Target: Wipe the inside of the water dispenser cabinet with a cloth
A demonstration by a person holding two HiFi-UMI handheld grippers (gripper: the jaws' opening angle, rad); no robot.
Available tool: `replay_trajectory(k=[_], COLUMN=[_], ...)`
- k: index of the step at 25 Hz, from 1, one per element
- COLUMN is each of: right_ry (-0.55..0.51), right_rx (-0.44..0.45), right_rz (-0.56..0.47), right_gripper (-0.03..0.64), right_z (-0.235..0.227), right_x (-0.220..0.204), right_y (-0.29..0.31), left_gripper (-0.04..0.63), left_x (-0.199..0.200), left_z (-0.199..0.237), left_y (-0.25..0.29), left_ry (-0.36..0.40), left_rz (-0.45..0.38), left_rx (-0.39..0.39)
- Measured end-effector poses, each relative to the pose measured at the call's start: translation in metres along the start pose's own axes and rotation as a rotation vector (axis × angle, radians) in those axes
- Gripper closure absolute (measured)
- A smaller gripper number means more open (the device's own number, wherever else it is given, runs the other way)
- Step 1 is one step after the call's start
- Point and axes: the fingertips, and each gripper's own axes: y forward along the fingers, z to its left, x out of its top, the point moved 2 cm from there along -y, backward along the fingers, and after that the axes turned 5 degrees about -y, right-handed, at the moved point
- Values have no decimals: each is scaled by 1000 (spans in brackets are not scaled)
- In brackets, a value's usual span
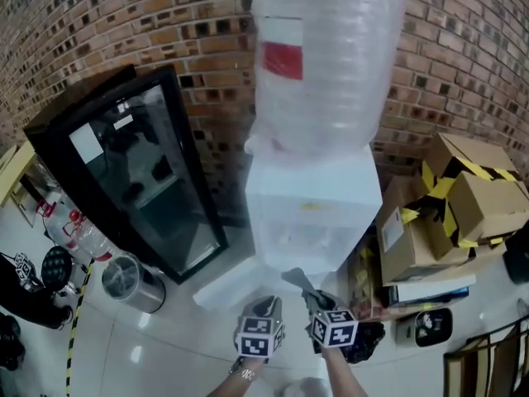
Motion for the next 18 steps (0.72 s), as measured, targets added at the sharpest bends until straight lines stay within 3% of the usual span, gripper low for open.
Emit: replay_trajectory(k=[9,18], right_ry=[-100,-71], right_rx=[19,0], right_rz=[4,-69], right_gripper=[609,609], right_z=[-49,-80], right_x=[-130,-140], right_y=[130,228], left_gripper=[558,558], left_x=[-98,-140], left_z=[62,87], left_y=[100,146], left_ry=[97,98], left_rz=[-35,-70], left_rx=[-17,-12])
